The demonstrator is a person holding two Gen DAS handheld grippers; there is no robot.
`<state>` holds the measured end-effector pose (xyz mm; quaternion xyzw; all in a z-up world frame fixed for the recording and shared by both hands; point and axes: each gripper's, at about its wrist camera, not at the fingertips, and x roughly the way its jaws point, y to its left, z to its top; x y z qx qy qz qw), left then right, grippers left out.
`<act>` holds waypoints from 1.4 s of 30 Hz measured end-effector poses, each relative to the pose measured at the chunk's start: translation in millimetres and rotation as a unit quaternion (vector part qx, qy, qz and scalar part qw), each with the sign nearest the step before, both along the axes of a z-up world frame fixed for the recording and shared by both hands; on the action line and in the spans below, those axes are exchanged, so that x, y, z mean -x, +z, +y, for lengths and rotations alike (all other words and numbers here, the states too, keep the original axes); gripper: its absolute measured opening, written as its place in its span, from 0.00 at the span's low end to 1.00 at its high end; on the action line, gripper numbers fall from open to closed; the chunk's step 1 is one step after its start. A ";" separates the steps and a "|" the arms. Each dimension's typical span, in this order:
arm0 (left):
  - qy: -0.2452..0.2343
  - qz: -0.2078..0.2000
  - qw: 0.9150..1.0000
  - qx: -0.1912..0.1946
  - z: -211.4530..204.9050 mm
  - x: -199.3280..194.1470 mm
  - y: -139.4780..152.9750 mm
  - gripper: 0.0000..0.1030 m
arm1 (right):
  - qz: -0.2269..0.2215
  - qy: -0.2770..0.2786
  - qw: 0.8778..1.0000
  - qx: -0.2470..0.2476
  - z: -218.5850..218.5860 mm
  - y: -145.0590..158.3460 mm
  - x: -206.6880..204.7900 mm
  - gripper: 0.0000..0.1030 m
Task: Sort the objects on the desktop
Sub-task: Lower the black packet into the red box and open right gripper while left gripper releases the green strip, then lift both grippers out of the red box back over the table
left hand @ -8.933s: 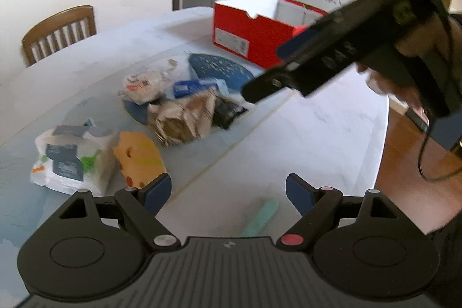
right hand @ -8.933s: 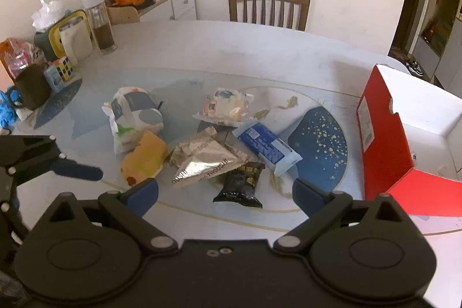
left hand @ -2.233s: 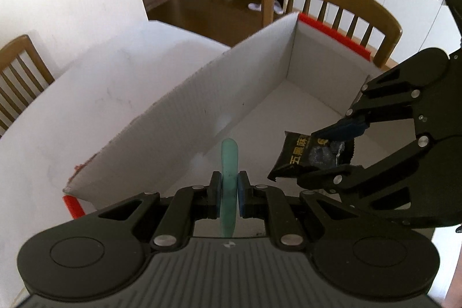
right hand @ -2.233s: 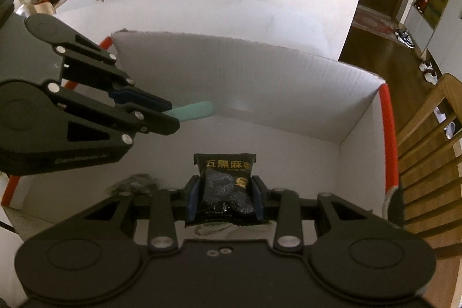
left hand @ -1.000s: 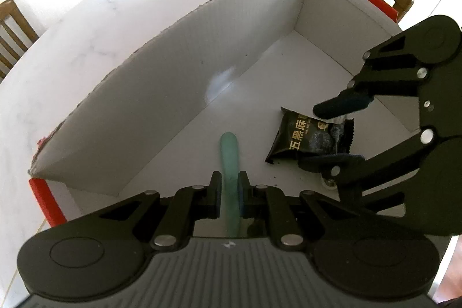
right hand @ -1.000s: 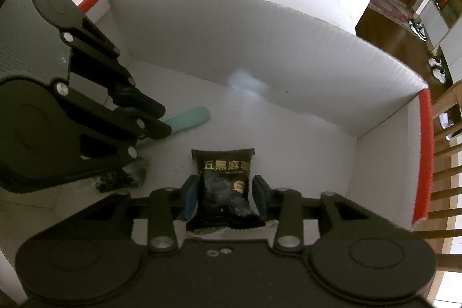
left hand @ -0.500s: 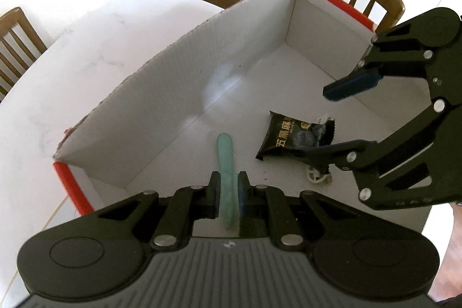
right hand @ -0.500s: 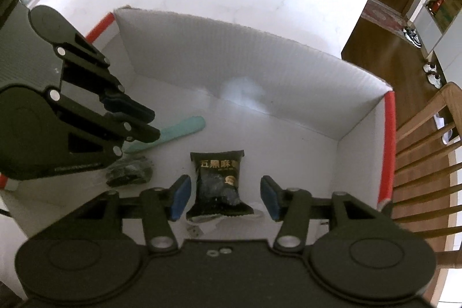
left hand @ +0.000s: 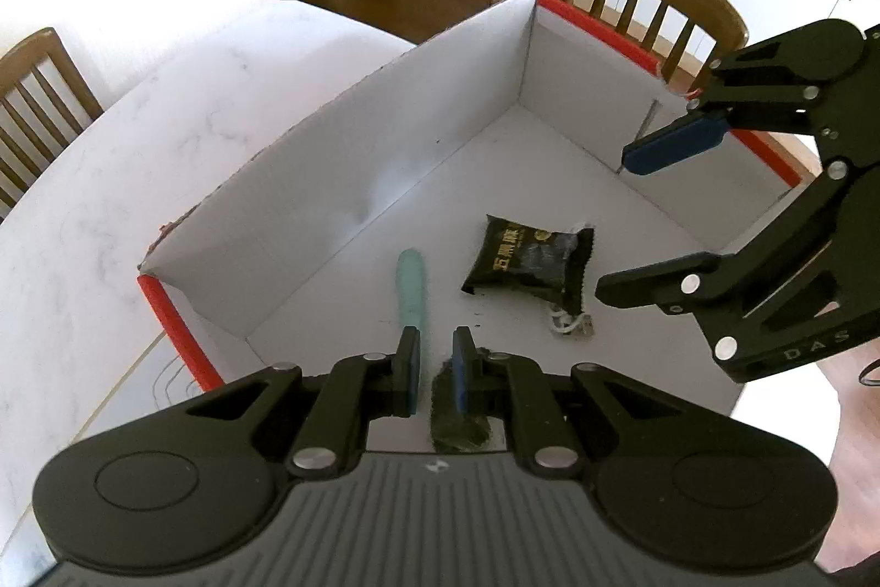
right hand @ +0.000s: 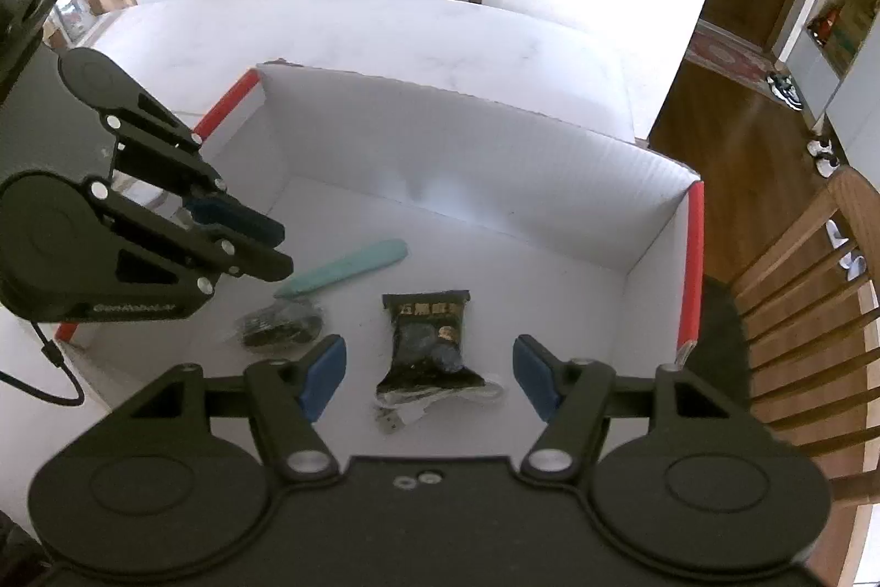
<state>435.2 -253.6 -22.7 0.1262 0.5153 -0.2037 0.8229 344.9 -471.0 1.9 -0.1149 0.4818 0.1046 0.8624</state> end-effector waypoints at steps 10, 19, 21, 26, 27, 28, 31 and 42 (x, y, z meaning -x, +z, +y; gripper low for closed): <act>0.012 -0.025 1.000 0.013 5.0 22.6 12.7 0.70 | -0.024 0.012 1.000 0.003 5.4 18.5 23.0 0.75; 0.019 -0.060 0.998 0.025 8.1 50.4 31.0 0.73 | -0.039 0.021 0.999 -0.009 11.2 26.4 39.1 0.87; 0.026 -0.067 0.997 0.030 10.7 56.1 34.3 0.73 | -0.042 0.023 0.999 -0.013 11.5 27.7 43.6 0.91; 0.044 -0.085 0.994 0.045 17.6 68.6 43.8 0.78 | -0.054 0.028 0.998 -0.028 15.5 30.2 53.1 0.96; 0.043 -0.086 0.994 0.044 18.0 71.3 44.7 0.79 | -0.057 0.028 0.997 -0.032 16.2 31.2 55.2 0.96; 0.042 -0.087 0.994 0.043 18.4 73.8 45.2 0.81 | -0.059 0.027 0.997 -0.034 17.1 31.9 56.7 0.97; 0.045 -0.092 0.994 0.045 20.9 81.4 45.6 0.84 | -0.061 0.026 0.997 -0.042 19.6 33.2 60.9 0.97; 0.100 -0.123 0.984 0.078 55.4 105.9 49.3 1.00 | -0.069 0.007 0.996 -0.057 30.5 33.6 76.5 0.98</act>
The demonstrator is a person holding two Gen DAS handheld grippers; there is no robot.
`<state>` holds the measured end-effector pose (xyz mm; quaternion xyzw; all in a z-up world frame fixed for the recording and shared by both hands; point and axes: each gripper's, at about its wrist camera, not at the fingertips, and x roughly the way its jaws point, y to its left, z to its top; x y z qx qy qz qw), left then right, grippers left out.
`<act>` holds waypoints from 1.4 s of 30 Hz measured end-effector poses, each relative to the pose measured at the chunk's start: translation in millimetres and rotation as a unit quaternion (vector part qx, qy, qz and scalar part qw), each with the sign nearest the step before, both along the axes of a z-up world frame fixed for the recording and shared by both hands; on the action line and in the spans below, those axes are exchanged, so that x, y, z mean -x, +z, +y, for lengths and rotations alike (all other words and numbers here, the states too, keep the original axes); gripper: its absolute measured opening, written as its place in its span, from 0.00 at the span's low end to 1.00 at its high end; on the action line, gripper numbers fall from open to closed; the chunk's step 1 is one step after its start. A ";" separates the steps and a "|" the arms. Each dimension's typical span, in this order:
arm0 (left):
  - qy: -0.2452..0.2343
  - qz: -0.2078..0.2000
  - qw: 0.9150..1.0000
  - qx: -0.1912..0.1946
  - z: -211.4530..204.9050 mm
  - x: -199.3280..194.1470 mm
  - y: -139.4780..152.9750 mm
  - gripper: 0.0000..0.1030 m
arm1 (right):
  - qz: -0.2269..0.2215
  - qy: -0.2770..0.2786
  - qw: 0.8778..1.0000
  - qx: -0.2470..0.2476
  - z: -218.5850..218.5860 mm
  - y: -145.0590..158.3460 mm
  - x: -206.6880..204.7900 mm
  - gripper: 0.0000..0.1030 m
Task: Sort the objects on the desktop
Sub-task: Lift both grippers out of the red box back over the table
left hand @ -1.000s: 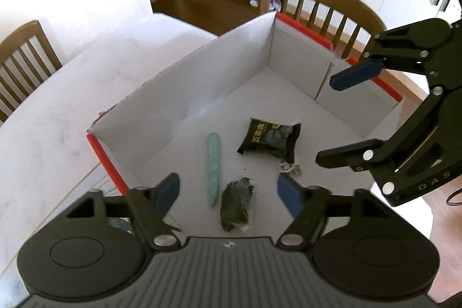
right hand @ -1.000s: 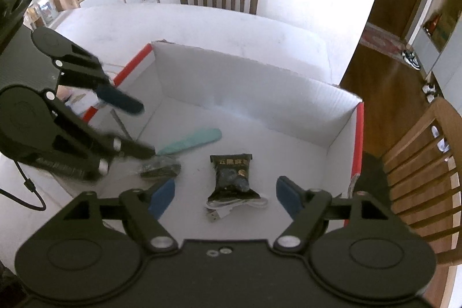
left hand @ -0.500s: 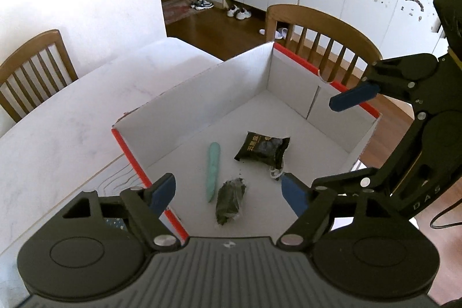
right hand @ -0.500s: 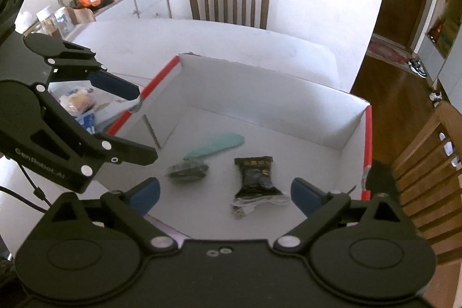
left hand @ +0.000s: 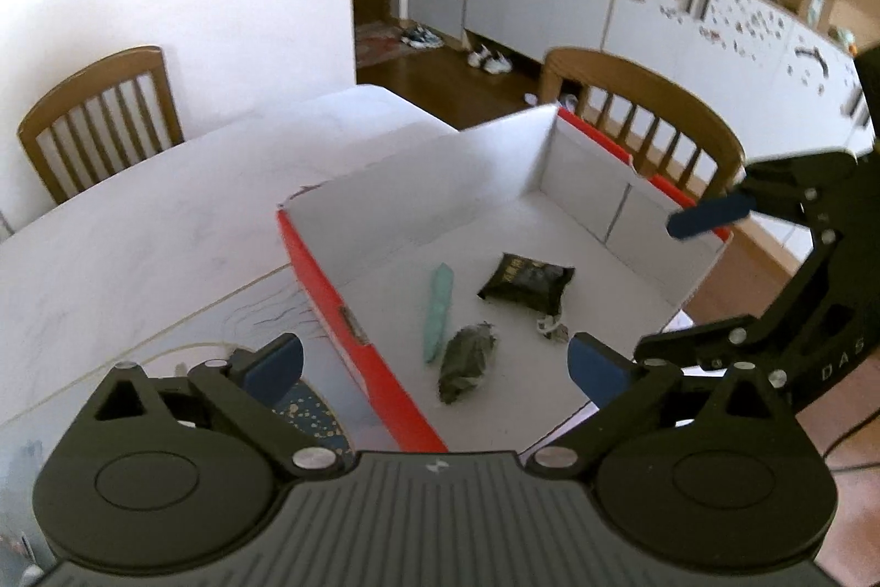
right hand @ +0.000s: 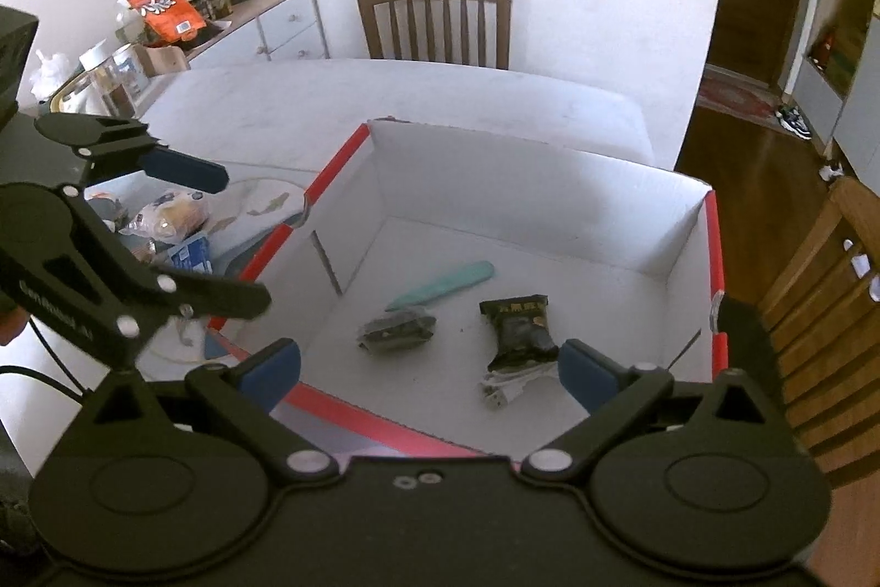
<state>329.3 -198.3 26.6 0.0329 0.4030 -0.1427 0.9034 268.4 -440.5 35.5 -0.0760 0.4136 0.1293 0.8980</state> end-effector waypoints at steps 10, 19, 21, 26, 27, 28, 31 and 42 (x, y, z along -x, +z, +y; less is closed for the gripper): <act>0.028 -0.031 0.997 0.058 43.0 36.4 12.8 1.00 | -0.008 -0.017 1.000 -0.007 32.4 1.8 10.8 0.98; 0.026 -0.032 0.997 0.069 88.0 73.7 10.0 1.00 | -0.010 -0.006 1.000 -0.006 90.8 -4.1 13.4 0.98; 0.025 -0.033 0.997 0.065 97.0 81.7 6.6 1.00 | -0.017 -0.002 1.000 -0.003 104.7 -6.3 15.8 0.98; 0.035 -0.022 0.997 0.071 124.5 100.2 -2.6 1.00 | -0.041 -0.003 0.999 -0.006 135.2 -10.8 21.7 0.98; 0.038 -0.021 0.997 0.065 130.2 104.3 -4.5 1.00 | -0.041 -0.005 0.999 -0.008 140.0 -12.2 21.7 0.98; 0.042 -0.021 0.997 0.058 133.9 107.3 -6.0 1.00 | -0.041 -0.006 0.999 -0.008 146.0 -14.0 21.7 0.98; 0.048 -0.024 0.998 0.041 148.6 117.5 -10.3 1.00 | -0.041 -0.007 0.999 -0.007 163.0 -19.1 21.2 0.97; 0.058 -0.032 0.997 0.034 195.1 145.4 -20.2 1.00 | -0.034 -0.007 0.999 -0.011 204.6 -36.9 16.5 0.96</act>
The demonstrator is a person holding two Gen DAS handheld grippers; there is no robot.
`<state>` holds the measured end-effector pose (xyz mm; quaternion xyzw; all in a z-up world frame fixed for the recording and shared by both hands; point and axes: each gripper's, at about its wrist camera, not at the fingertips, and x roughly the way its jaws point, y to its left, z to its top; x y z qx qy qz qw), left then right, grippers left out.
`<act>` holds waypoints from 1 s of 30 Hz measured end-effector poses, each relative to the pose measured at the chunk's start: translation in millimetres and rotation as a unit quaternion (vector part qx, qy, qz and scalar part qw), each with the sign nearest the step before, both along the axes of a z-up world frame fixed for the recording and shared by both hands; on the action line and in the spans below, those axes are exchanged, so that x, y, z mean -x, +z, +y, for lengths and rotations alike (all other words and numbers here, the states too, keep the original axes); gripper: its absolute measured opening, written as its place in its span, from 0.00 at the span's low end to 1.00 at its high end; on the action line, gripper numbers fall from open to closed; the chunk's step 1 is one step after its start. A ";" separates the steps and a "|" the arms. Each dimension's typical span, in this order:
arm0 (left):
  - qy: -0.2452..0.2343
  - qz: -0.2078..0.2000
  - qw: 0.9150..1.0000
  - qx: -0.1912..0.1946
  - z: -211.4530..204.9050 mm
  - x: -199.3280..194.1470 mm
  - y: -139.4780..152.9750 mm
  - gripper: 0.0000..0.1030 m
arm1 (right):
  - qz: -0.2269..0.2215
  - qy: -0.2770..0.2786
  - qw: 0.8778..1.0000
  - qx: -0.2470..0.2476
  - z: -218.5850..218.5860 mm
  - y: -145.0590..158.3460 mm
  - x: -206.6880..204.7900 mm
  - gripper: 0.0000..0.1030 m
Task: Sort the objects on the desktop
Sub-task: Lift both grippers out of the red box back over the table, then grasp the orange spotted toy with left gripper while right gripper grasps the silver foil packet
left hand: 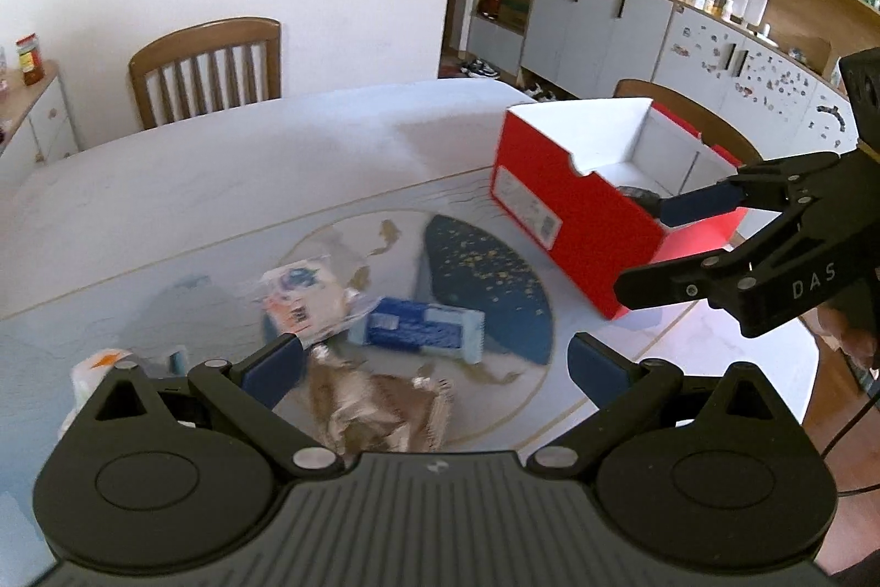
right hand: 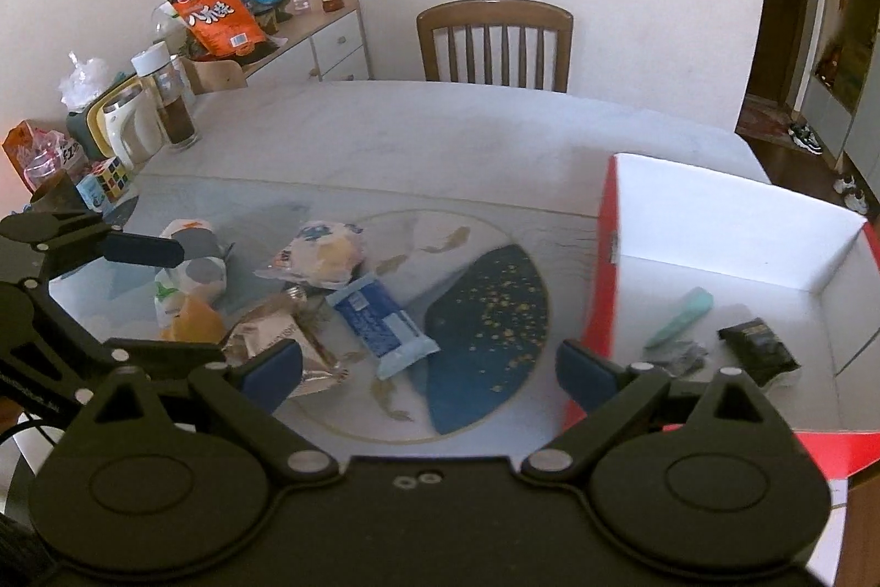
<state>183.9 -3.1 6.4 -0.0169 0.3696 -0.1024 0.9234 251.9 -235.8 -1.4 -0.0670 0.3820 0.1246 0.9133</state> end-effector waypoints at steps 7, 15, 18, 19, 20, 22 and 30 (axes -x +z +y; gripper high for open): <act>0.012 0.004 1.000 0.022 28.9 11.4 -12.5 1.00 | -0.001 0.005 1.000 -0.002 24.8 -8.4 -4.3 0.93; 0.031 0.023 0.999 0.028 50.9 23.3 -32.5 1.00 | 0.010 0.037 0.999 -0.002 55.5 -19.8 -14.3 0.93; 0.046 0.026 0.998 0.028 58.4 26.1 -38.9 1.00 | 0.018 0.044 0.999 0.000 65.8 -25.8 -17.8 0.93; 0.053 0.027 0.998 0.026 61.0 27.2 -40.1 1.00 | 0.021 0.046 0.999 0.002 69.7 -28.0 -19.2 0.93; 0.059 0.027 0.998 0.025 64.8 27.9 -42.7 1.00 | 0.023 0.049 0.999 0.004 73.7 -30.1 -20.4 0.93; 0.066 0.032 0.997 0.028 71.1 29.2 -47.8 1.00 | 0.028 0.056 0.998 0.006 80.0 -34.2 -22.5 0.93; 0.079 0.050 0.995 0.024 83.0 32.3 -70.4 0.99 | 0.051 0.077 0.995 0.022 101.1 -55.6 -36.2 0.90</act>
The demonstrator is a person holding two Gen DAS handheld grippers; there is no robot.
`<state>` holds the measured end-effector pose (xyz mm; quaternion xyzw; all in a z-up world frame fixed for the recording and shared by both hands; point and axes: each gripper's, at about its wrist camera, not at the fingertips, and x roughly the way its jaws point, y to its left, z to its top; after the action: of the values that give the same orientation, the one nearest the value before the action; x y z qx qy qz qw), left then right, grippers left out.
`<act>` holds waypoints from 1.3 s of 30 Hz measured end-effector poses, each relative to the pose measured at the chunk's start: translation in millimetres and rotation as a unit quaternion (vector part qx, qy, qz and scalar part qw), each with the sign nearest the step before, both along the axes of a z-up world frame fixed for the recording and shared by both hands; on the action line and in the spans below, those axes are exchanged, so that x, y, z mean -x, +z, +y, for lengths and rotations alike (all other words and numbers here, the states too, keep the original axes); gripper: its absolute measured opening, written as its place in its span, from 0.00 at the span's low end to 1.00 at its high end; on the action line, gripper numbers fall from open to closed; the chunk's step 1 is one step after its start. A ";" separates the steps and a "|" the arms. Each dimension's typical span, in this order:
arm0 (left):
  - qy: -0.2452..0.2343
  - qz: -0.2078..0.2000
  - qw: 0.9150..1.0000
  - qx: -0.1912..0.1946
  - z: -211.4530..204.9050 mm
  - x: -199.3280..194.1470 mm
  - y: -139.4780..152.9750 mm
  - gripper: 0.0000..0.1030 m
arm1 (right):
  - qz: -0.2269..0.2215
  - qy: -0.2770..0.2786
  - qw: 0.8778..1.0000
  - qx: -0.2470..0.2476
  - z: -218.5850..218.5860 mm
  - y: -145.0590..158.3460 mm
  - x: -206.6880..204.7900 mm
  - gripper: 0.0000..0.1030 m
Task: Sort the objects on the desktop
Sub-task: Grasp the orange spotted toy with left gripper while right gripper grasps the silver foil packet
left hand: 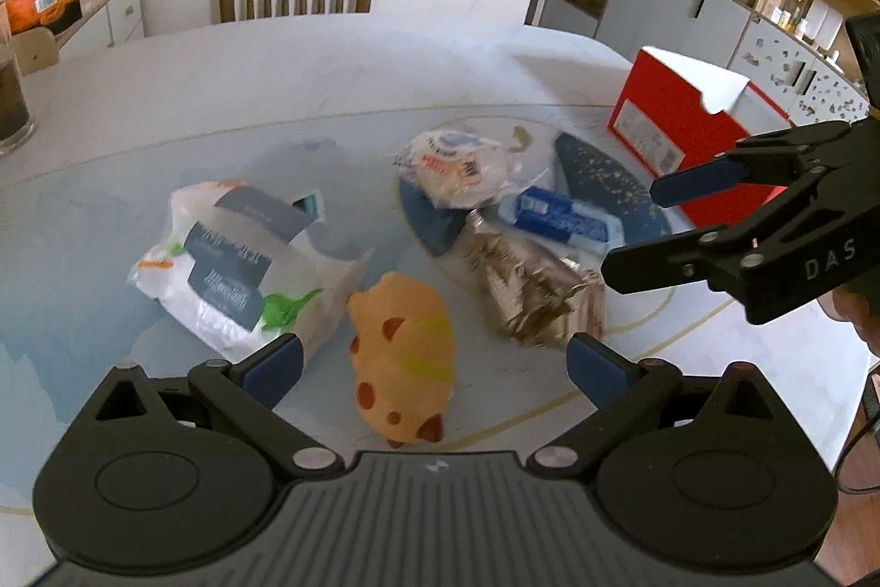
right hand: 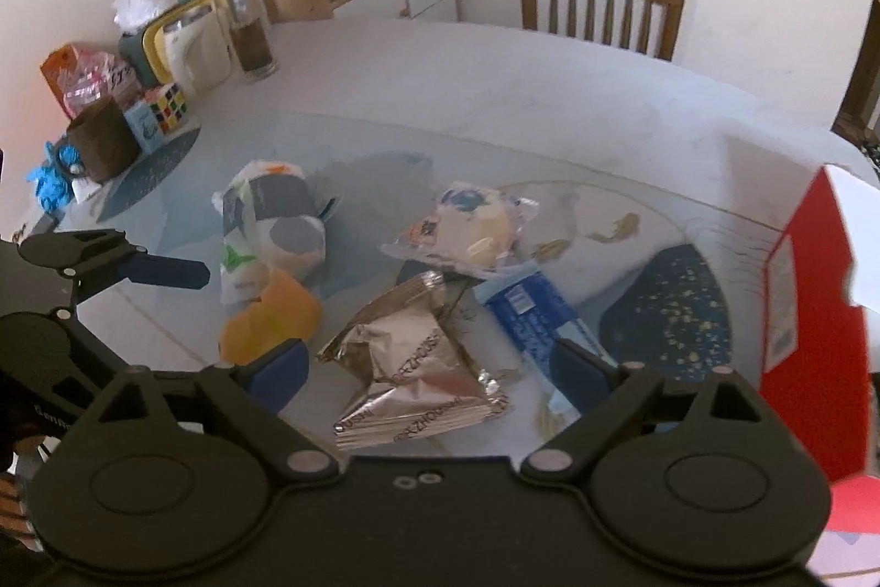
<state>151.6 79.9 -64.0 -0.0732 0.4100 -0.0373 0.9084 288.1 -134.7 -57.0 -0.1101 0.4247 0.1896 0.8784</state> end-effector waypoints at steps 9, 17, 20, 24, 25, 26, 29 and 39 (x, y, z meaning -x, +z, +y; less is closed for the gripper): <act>-0.002 0.013 1.000 0.015 7.6 -4.3 -17.7 0.99 | 0.026 0.011 0.999 0.024 11.1 -27.4 -19.3 0.90; -0.003 0.022 1.000 0.019 6.7 -7.5 -27.7 0.94 | 0.043 0.032 0.998 0.045 20.0 -45.9 -33.1 0.87; -0.001 0.022 1.000 0.020 7.9 -10.2 -29.5 0.91 | 0.047 0.038 0.997 0.050 21.8 -50.0 -37.5 0.83; 0.000 0.022 1.000 0.020 8.7 -13.4 -31.2 0.85 | 0.051 0.042 0.997 0.045 23.2 -53.4 -42.6 0.83; 0.000 0.022 1.000 0.020 8.6 -13.9 -31.5 0.83 | 0.052 0.043 0.997 0.044 23.5 -54.3 -43.5 0.83; 0.000 0.022 1.000 0.021 8.1 -14.4 -31.5 0.82 | 0.054 0.042 0.997 0.043 24.0 -54.9 -43.9 0.82; 0.001 0.023 1.000 0.021 8.4 -14.2 -33.1 0.76 | 0.058 0.041 0.997 0.038 24.4 -56.6 -45.0 0.79; 0.009 0.020 0.999 0.026 12.2 -14.8 -33.0 0.58 | 0.069 0.037 0.997 0.021 25.0 -56.8 -46.3 0.66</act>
<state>166.3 92.1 -97.0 -0.1010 0.4267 -0.0380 0.8980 334.4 -109.7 -113.8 -0.1313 0.4836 0.2203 0.8369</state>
